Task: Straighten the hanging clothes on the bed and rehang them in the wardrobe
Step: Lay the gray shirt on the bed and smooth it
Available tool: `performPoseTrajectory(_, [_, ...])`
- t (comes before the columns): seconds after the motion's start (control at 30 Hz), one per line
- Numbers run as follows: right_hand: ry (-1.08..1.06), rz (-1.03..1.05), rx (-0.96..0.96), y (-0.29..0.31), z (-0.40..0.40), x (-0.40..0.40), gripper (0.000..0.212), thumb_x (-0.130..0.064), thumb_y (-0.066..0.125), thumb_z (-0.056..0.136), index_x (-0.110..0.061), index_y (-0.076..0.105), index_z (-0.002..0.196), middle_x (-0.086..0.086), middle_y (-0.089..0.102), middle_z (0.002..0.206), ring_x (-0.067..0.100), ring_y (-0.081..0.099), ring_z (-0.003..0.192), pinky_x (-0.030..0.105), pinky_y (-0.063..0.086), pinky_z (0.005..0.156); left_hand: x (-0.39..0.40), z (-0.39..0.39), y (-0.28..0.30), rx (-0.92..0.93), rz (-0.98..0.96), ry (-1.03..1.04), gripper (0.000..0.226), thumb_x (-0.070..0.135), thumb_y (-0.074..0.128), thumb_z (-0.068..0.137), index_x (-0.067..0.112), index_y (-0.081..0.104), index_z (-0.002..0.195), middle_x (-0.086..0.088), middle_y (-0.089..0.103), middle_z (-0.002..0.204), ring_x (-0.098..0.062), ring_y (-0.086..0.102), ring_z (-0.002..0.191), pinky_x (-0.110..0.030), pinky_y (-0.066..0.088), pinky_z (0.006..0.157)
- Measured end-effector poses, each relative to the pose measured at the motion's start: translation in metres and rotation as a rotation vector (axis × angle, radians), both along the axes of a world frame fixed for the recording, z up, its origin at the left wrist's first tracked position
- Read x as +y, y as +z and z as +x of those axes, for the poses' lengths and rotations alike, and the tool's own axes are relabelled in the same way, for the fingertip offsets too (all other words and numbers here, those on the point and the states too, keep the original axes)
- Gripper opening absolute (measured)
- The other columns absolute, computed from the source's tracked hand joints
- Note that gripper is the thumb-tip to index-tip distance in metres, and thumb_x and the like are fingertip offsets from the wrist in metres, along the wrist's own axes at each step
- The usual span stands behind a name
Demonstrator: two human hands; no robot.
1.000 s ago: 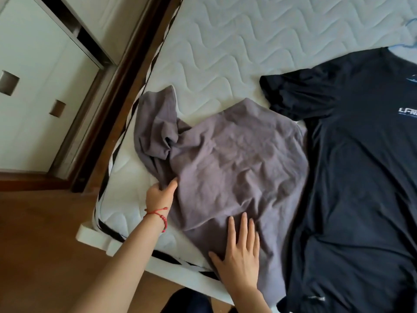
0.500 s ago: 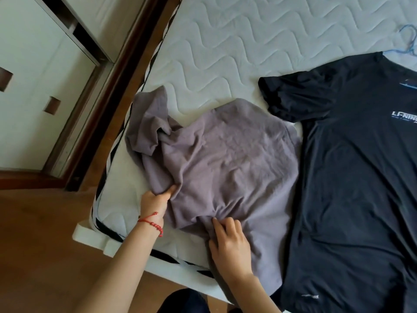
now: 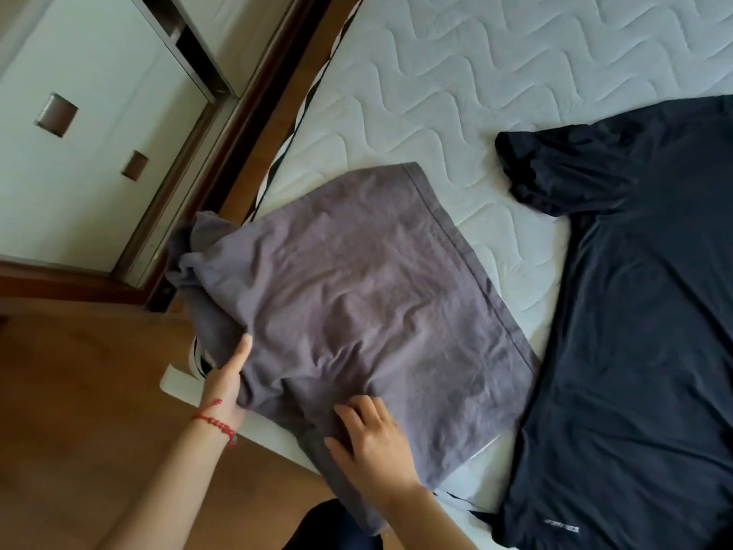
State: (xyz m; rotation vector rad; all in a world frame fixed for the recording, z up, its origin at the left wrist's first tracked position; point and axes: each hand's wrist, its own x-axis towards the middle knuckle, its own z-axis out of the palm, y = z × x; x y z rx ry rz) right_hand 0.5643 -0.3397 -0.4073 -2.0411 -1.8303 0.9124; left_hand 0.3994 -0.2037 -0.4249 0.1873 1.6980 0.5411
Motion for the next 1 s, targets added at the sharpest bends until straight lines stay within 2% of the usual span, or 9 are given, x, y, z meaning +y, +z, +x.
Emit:
performPoseTrajectory(0.1, [0.077, -0.052, -0.116, 0.003, 0.004, -0.017, 0.042, -0.056, 0.07, 0.053, -0.022, 0.07, 0.079, -0.004, 0.063, 0.076, 0.016, 0.062, 0.067, 0.019, 0.05, 0.058, -0.016, 0.018, -0.002, -0.067, -0.011, 0.029, 0.045, 0.024, 0.065, 0.082, 0.0, 0.057, 0.119, -0.018, 0.058, 0.125, -0.035, 0.055, 0.116, -0.049, 0.041, 0.103])
performPoseTrajectory(0.23, [0.042, -0.044, -0.223, 0.005, 0.002, -0.014, 0.031, -0.032, 0.083, 0.039, -0.019, 0.061, 0.057, -0.004, 0.057, 0.061, 0.017, 0.059, 0.056, 0.021, 0.047, 0.052, -0.015, 0.04, 0.01, 0.408, 0.1, -0.126, 0.03, 0.016, 0.072, 0.077, -0.006, 0.063, 0.095, -0.014, 0.063, 0.098, -0.026, 0.057, 0.087, -0.031, 0.043, 0.074])
performPoseTrajectory(0.37, [-0.066, -0.035, -0.163, 0.023, 0.012, -0.003, 0.036, -0.026, 0.081, 0.027, -0.017, 0.058, 0.054, -0.005, 0.057, 0.056, 0.014, 0.058, 0.05, 0.016, 0.041, 0.043, -0.01, 0.069, 0.045, 0.514, 0.256, -0.187, 0.024, 0.018, 0.072, 0.077, -0.002, 0.065, 0.088, -0.008, 0.061, 0.087, -0.021, 0.054, 0.075, -0.027, 0.038, 0.069])
performPoseTrajectory(0.47, [-0.228, 0.019, -0.025, 0.039, 0.034, -0.006, 0.033, -0.016, 0.081, 0.039, -0.014, 0.061, 0.064, -0.001, 0.059, 0.063, 0.019, 0.059, 0.053, 0.021, 0.038, 0.04, -0.003, 0.087, 0.075, 0.454, 0.348, -0.195, 0.016, 0.023, 0.072, 0.077, 0.01, 0.062, 0.075, -0.002, 0.062, 0.076, -0.017, 0.056, 0.066, -0.025, 0.041, 0.065])
performPoseTrajectory(0.63, [-0.446, 0.08, 0.192, 0.074, 0.099, -0.006, 0.016, -0.008, 0.069, 0.063, -0.011, 0.063, 0.078, -0.001, 0.059, 0.076, 0.014, 0.056, 0.066, 0.023, 0.04, 0.057, 0.009, 0.134, 0.12, 0.267, 0.532, -0.254, 0.013, 0.027, 0.071, 0.077, 0.03, 0.06, 0.071, 0.017, 0.063, 0.074, 0.006, 0.059, 0.07, -0.012, 0.048, 0.06])
performPoseTrajectory(0.73, [-0.536, 0.153, 0.273, 0.089, 0.14, -0.001, 0.018, -0.002, 0.068, 0.065, -0.015, 0.062, 0.075, -0.004, 0.058, 0.071, 0.008, 0.053, 0.066, 0.014, 0.04, 0.058, 0.019, 0.177, 0.137, 0.178, 0.682, -0.346, 0.021, 0.02, 0.072, 0.077, 0.031, 0.06, 0.065, 0.026, 0.063, 0.058, 0.021, 0.057, 0.062, 0.003, 0.041, 0.055])
performPoseTrajectory(0.83, [-0.7, 0.122, 0.369, 0.09, 0.182, 0.002, 0.027, -0.001, 0.067, 0.07, -0.027, 0.062, 0.074, -0.008, 0.063, 0.065, 0.001, 0.056, 0.065, 0.006, 0.039, 0.057, 0.035, 0.225, 0.147, 0.098, 0.77, -0.558, 0.02, 0.024, 0.069, 0.08, 0.028, 0.062, 0.062, 0.02, 0.065, 0.069, 0.021, 0.056, 0.061, -0.004, 0.044, 0.061])
performPoseTrajectory(0.93, [-0.85, 0.015, 0.458, 0.078, 0.225, 0.005, 0.025, -0.004, 0.062, 0.077, -0.027, 0.064, 0.069, -0.013, 0.065, 0.06, -0.004, 0.054, 0.056, 0.008, 0.042, 0.054, 0.051, 0.278, 0.142, -0.019, 0.805, -0.889, 0.012, 0.027, 0.06, 0.087, 0.016, 0.066, 0.088, 0.0, 0.067, 0.094, -0.002, 0.061, 0.093, -0.016, 0.043, 0.082])
performPoseTrajectory(1.0, [-0.995, -0.1, 0.582, 0.065, 0.248, 0.004, 0.02, -0.006, 0.061, 0.082, -0.021, 0.068, 0.07, -0.008, 0.067, 0.061, 0.005, 0.058, 0.063, 0.017, 0.048, 0.06, 0.056, 0.308, 0.132, -0.149, 0.777, -1.037, 0.032, 0.019, 0.057, 0.09, 0.005, 0.058, 0.119, -0.009, 0.063, 0.117, -0.012, 0.056, 0.11, -0.023, 0.04, 0.099])
